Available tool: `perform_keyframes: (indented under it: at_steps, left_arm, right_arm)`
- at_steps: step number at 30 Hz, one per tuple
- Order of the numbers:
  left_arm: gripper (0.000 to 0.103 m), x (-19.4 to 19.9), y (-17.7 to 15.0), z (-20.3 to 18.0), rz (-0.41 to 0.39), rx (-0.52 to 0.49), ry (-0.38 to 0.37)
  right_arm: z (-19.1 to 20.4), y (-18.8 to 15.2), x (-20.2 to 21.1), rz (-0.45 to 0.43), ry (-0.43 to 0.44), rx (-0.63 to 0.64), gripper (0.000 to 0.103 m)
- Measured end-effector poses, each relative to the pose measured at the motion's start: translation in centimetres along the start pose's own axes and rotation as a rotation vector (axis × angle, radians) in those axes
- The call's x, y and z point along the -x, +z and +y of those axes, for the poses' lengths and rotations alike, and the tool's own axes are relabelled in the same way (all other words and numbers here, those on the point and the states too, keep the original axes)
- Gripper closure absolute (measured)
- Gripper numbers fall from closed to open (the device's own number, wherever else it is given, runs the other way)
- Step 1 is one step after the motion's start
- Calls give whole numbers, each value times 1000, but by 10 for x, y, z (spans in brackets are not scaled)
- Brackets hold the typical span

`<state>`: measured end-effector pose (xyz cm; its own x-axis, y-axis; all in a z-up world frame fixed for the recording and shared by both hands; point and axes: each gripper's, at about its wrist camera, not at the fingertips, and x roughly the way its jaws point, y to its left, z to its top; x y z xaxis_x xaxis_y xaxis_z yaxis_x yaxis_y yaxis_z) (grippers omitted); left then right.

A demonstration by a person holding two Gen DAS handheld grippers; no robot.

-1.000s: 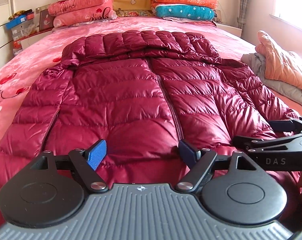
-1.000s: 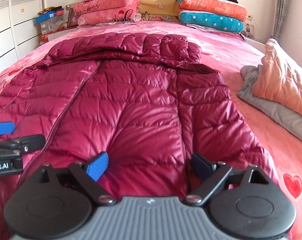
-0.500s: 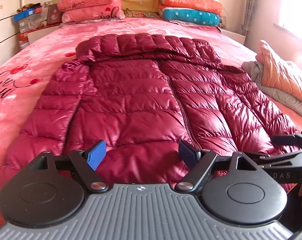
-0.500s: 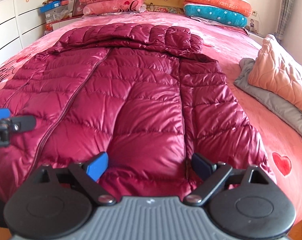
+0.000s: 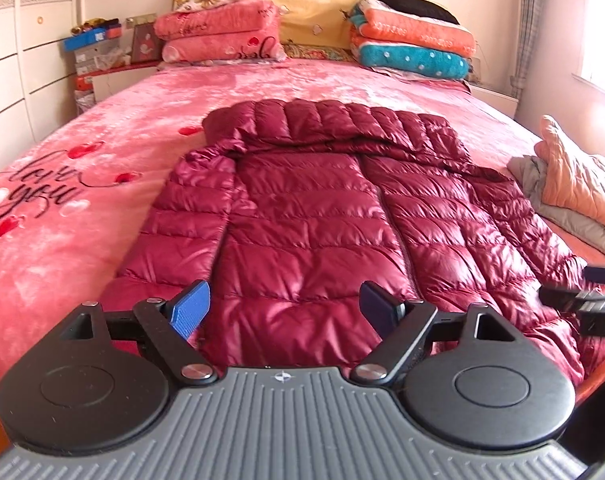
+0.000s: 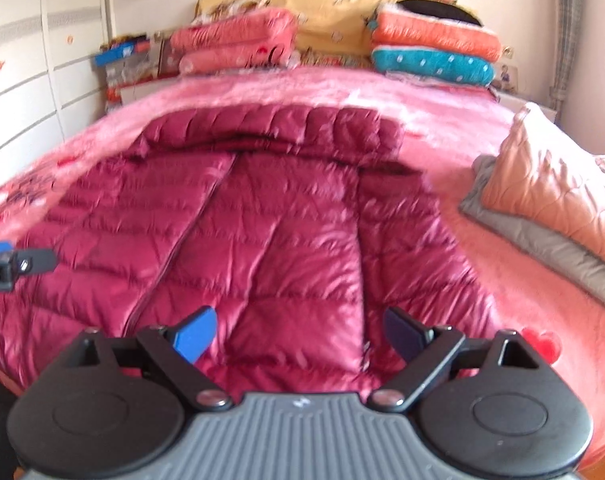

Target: Fold large clothes

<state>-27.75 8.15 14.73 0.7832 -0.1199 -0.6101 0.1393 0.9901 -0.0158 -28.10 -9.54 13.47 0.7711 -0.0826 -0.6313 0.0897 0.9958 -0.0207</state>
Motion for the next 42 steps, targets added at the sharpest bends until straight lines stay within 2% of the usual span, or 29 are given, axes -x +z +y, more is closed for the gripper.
perform_keyframes:
  at_steps: [3, 7, 13, 20, 24, 28, 33, 36, 42]
  left_arm:
    - [1, 4, 3, 7, -16, 1, 32]
    - [1, 8, 7, 17, -32, 4, 69]
    - [0, 6, 11, 43, -32, 41, 100]
    - [0, -2, 15, 93, -12, 190, 72]
    - [0, -4, 15, 121, -17, 281, 92]
    - [0, -5, 13, 136, -16, 324, 110]
    - [0, -18, 6, 149, 16, 365, 110]
    - [0, -23, 3, 153, 34, 384, 86]
    - [0, -31, -3, 148, 53, 360, 42]
  right_arm:
    - [-16, 10, 8, -46, -42, -25, 10]
    - [-43, 17, 9, -37, -87, -49, 8]
    - [-87, 16, -3, 89, -92, -119, 6]
    - [-130, -2, -13, 186, -38, -266, 6]
    - [-139, -11, -10, 171, -43, -317, 6]
    - [-139, -10, -6, 133, -41, -321, 5]
    - [-140, -9, -15, 146, -36, -319, 4]
    - [-138, -12, -19, 161, -30, -315, 4]
    - [-140, -14, -24, 168, -14, -311, 4]
